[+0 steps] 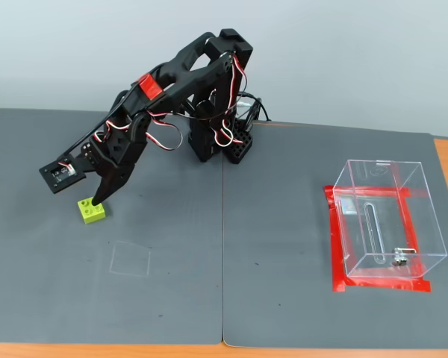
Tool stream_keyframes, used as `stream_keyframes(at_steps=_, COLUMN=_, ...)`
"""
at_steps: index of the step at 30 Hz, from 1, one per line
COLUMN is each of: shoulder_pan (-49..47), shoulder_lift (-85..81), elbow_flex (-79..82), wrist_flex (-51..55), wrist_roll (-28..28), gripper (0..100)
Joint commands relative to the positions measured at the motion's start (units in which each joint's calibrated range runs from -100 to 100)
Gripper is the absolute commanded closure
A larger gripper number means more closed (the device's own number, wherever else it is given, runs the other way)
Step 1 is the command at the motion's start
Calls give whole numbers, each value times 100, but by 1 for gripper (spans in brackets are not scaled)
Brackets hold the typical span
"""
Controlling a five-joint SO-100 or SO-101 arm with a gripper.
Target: Pick the green lego block and place it into the transparent box
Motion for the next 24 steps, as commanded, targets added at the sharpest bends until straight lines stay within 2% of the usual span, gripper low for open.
stream_keyframes(at_steps=1, shoulder_pan=-103, shoulder_lift=84, elbow_flex=-104, wrist_flex=-205, wrist_roll=17, gripper=63)
stream_keyframes(at_steps=7, shoulder_pan=-192, shoulder_lift=432, elbow_flex=-113, wrist_flex=-578, wrist_roll=12, gripper=63)
stream_keyframes(at_steps=24, shoulder_pan=-185, shoulder_lift=949, elbow_flex=-104, wrist_flex=-596, wrist_roll=48, gripper=63)
